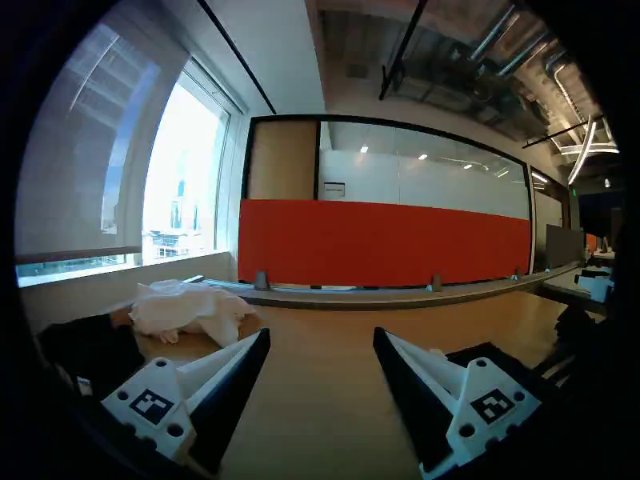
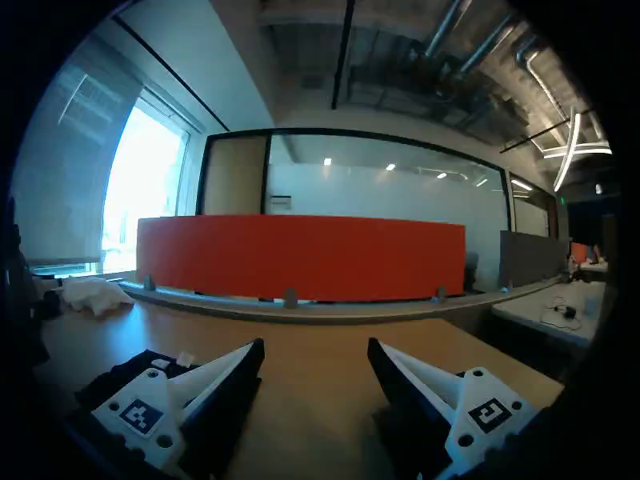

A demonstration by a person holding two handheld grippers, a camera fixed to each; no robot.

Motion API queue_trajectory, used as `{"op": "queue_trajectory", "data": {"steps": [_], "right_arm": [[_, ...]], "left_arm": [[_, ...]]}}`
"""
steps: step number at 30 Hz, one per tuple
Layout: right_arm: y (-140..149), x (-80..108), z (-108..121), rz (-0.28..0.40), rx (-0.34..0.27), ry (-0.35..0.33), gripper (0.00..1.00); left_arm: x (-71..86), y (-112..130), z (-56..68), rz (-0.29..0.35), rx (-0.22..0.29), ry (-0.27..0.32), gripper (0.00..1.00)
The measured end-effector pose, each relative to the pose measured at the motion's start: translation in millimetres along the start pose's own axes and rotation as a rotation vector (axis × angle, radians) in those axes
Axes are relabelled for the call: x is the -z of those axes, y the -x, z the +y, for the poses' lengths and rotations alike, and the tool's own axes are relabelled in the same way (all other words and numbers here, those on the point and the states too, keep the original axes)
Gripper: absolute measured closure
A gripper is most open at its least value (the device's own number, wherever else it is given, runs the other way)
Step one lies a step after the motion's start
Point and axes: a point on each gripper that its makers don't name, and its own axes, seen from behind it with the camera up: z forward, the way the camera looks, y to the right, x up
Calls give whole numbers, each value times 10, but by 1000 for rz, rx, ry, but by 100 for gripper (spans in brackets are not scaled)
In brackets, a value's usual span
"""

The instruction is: Fold towel

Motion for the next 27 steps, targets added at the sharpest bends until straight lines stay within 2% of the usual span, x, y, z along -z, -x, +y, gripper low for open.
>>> {"op": "queue_trajectory", "data": {"steps": [5, 14, 20, 27], "right_arm": [[-293, 28, -50, -14, 0, -3, 0], [-813, 60, -74, -6, -13, 3, 0], [-1036, 69, -80, -12, -18, 7, 0], [-1173, 71, -122, -30, -9, -7, 0]], "left_arm": [[37, -266, 49, -8, -8, 5, 4], [87, -771, 66, -12, -36, 5, 4], [85, -943, 90, -30, -41, 5, 4], [97, -1037, 143, -63, -57, 35, 5]]}}
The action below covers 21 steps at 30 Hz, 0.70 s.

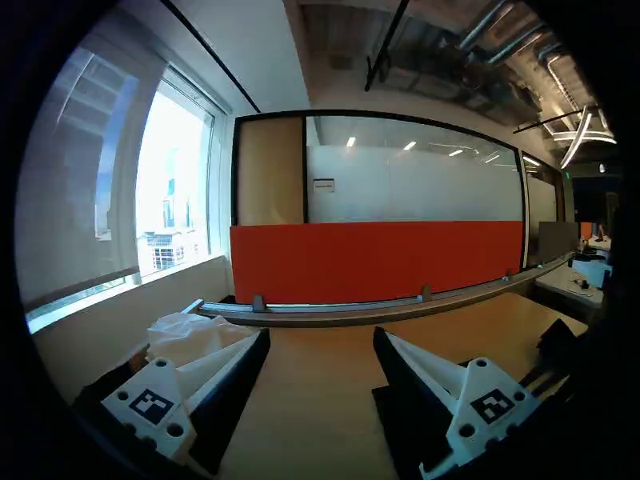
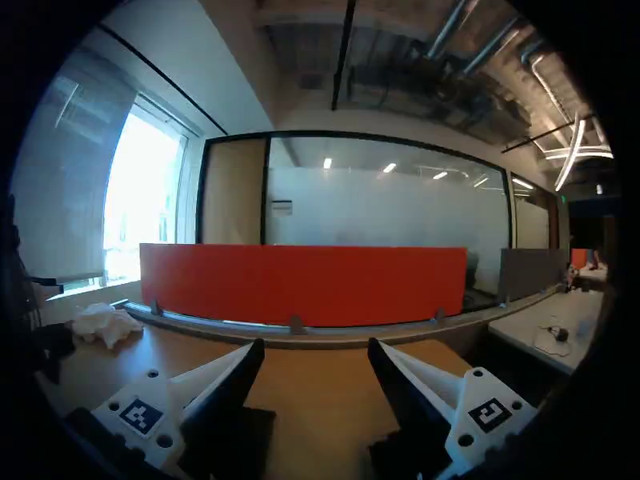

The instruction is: Fold towel

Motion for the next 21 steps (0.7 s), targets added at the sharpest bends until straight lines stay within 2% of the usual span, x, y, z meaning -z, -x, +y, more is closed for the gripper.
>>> {"op": "queue_trajectory", "data": {"steps": [5, 11, 21], "right_arm": [[-32, 14, -78, -26, 25, -35, 0], [-4, 36, -272, -79, 92, -128, 0], [87, 26, -504, -157, 193, -266, 0]], "left_arm": [[9, 2, 52, -33, -4, 39, 4], [21, 29, 135, -77, -26, 102, 4], [25, 60, 403, -147, -90, 243, 4]]}}
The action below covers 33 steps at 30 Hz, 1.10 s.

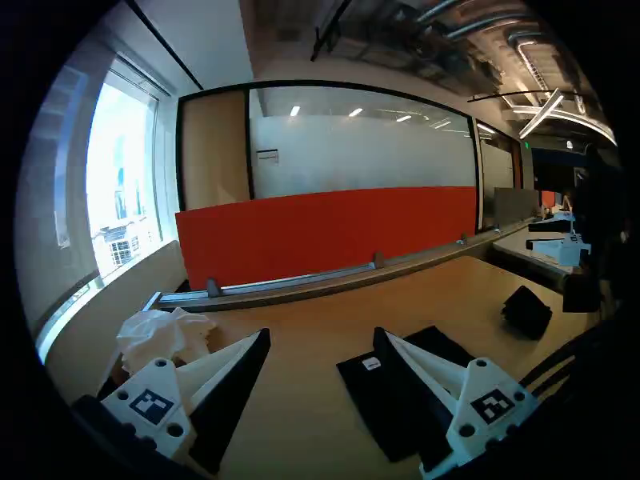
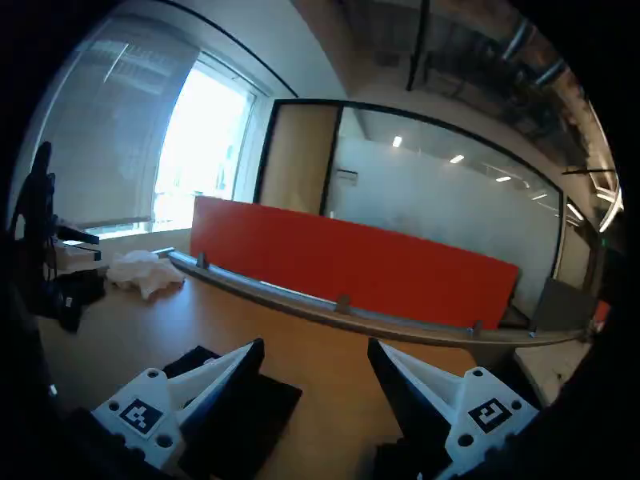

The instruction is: Fold towel

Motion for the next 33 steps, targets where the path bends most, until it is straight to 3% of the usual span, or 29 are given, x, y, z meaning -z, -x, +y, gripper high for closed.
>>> {"op": "queue_trajectory", "data": {"steps": [11, 18, 33], "right_arm": [[138, -71, -166, -71, 51, -85, 0], [297, -76, -250, -112, 43, -127, 0], [834, -93, -446, -199, 55, -182, 0]], "left_arm": [[-69, 142, 252, -69, -21, 100, 4], [-116, 278, 389, -101, -16, 137, 4], [-227, 806, 660, -191, -46, 194, 4]]}}
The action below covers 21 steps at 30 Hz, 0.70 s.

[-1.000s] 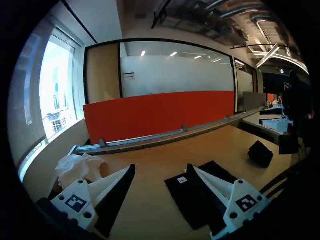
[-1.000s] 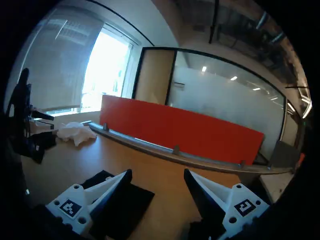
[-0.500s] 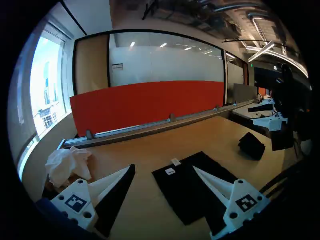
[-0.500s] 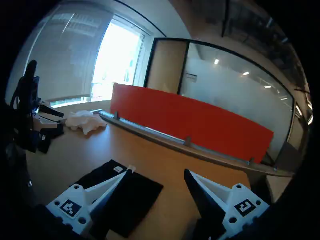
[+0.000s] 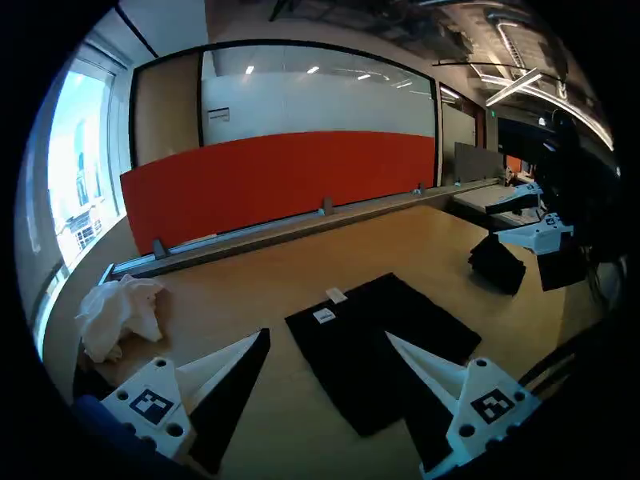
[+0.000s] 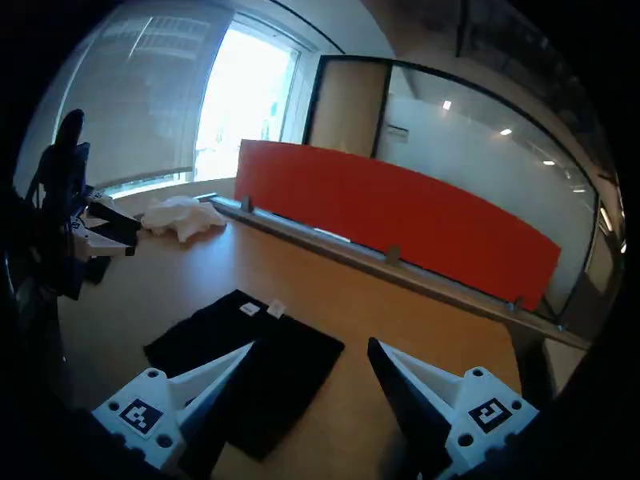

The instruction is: Fold towel

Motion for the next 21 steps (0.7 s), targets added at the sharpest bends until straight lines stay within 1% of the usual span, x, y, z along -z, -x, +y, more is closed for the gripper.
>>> {"op": "queue_trajectory", "data": {"steps": [13, 21], "right_arm": [[488, -132, -177, -72, 17, -41, 0], [789, -191, -233, -118, 15, -57, 0]], "left_arm": [[-187, 465, 207, -85, -25, 42, 4], [-284, 748, 299, -140, -37, 65, 4]]}}
